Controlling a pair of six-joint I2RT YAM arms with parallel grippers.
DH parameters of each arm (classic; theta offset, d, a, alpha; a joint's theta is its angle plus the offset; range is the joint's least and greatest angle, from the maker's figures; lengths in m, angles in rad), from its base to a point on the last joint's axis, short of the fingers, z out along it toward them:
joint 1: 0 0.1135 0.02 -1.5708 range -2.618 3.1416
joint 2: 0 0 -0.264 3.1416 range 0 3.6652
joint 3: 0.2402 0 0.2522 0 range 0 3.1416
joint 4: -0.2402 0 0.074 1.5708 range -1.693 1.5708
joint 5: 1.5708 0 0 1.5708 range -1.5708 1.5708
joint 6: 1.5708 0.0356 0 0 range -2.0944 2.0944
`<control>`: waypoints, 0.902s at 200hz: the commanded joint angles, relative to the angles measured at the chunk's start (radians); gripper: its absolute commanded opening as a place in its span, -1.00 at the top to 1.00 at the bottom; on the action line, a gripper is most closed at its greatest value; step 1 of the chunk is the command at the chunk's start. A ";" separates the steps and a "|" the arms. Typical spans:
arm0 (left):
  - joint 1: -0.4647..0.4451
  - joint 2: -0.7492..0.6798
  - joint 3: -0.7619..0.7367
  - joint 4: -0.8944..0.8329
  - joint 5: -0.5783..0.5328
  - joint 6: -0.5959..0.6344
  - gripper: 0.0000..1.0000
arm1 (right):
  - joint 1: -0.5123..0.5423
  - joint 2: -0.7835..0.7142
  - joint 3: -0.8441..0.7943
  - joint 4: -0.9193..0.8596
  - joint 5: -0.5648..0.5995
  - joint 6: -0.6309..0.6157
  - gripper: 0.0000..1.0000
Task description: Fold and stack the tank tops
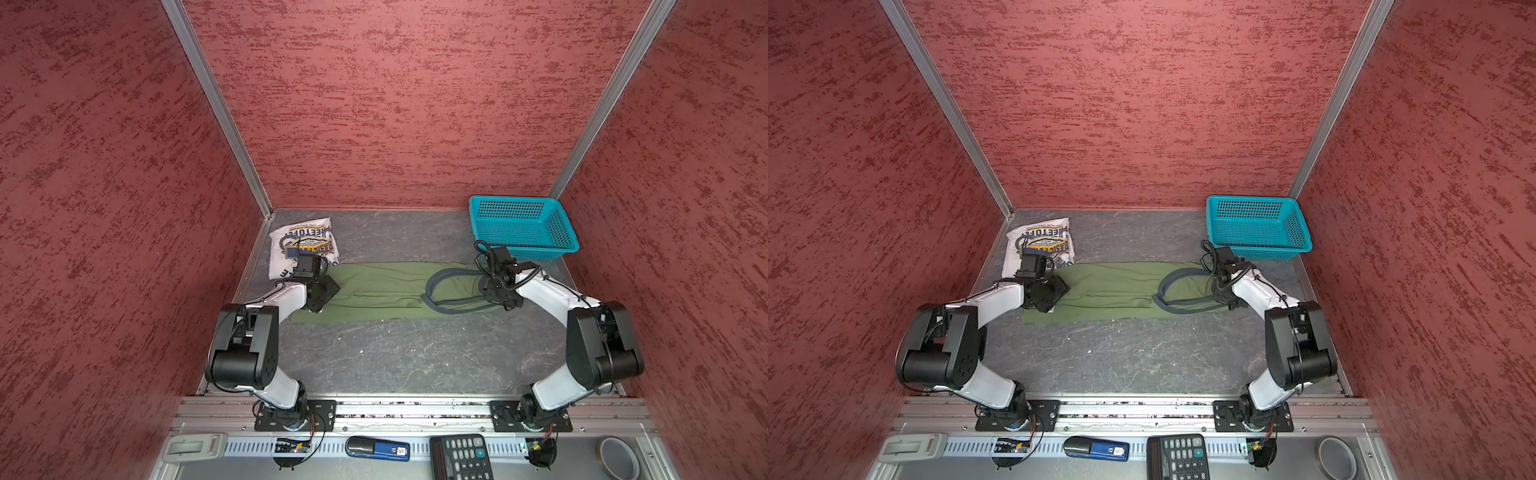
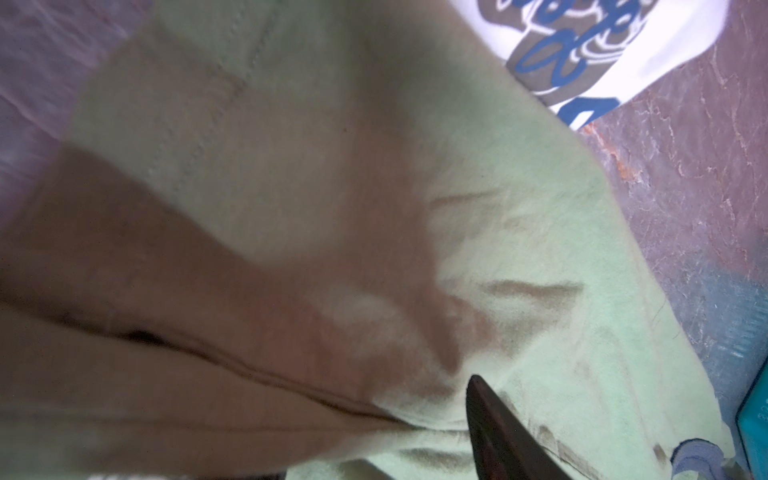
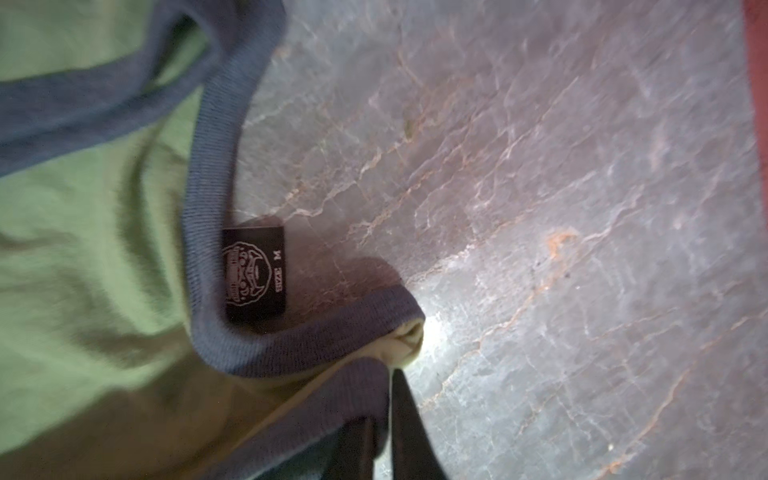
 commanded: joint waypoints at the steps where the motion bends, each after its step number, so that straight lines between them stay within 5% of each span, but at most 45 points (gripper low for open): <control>1: 0.004 0.013 0.010 -0.006 -0.013 0.027 -0.35 | -0.010 0.028 0.019 -0.042 -0.020 -0.026 0.55; 82: -0.021 -0.053 0.071 -0.076 -0.010 0.036 -0.49 | -0.007 -0.170 -0.011 -0.117 0.034 -0.012 -0.30; 135: -0.147 -0.144 0.147 -0.163 -0.084 0.064 -0.52 | -0.008 -0.200 -0.067 -0.059 -0.088 -0.014 -0.37; 180: -0.441 -0.055 0.274 -0.148 0.005 0.125 -0.43 | -0.011 -0.150 -0.090 -0.008 -0.069 0.006 -0.32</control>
